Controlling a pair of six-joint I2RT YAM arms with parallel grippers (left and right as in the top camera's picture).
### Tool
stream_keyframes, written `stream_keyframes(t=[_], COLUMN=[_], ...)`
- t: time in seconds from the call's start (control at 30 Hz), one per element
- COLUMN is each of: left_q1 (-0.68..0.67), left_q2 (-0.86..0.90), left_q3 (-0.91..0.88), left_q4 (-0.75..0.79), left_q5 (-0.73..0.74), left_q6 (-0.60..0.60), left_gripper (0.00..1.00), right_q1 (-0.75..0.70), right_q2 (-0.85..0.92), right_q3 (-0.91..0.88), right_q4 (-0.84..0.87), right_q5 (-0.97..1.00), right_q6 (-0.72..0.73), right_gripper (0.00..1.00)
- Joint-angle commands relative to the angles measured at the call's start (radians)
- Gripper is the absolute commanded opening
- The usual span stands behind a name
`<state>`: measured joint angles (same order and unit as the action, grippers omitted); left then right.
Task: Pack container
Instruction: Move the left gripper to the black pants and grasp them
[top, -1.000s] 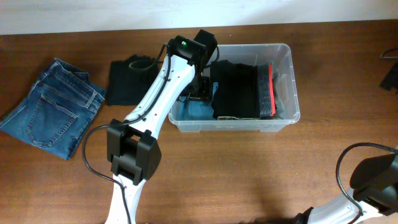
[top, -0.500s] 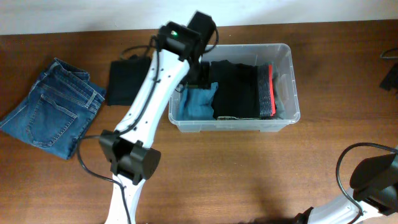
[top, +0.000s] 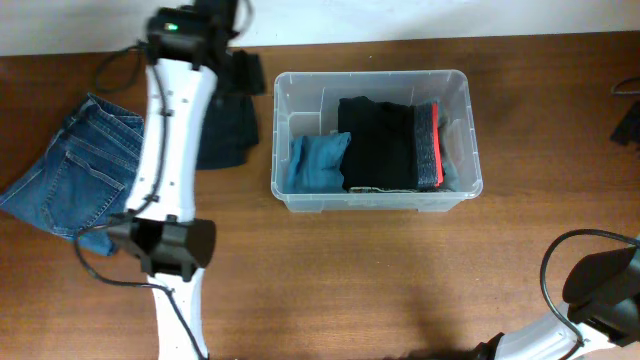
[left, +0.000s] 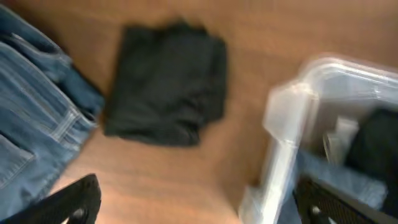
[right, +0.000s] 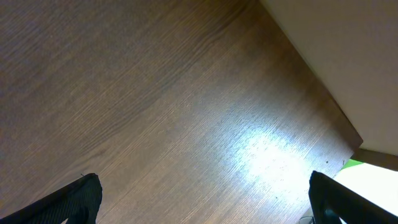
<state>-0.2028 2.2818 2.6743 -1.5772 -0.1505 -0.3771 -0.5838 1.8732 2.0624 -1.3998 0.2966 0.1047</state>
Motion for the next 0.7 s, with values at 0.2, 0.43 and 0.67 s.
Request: stream_keyframes(t=[0.2, 0.43, 0.67], left_q1=[0.082, 0.078, 0.098], left_q2=[0.025, 0.140, 0.298], left_q3=[-0.025, -0.026, -0.026], left_q4=[0.193, 0.278, 0.314], left_q5=[0.004, 0.003, 0.003], left_q6=[0.090, 0.156, 0.156], left_gripper=[0.99, 0.99, 0.99], right_q1=[0.001, 0.001, 0.001], right_q2=[0.000, 0.000, 0.000], right_q3=[0.004, 0.004, 0.004], right_q4=[0.001, 0.001, 0.001], right_q5=[0.014, 0.014, 0.014], right_q6=[0.007, 0.007, 0.007], right_gripper=[0.98, 0.98, 0.98])
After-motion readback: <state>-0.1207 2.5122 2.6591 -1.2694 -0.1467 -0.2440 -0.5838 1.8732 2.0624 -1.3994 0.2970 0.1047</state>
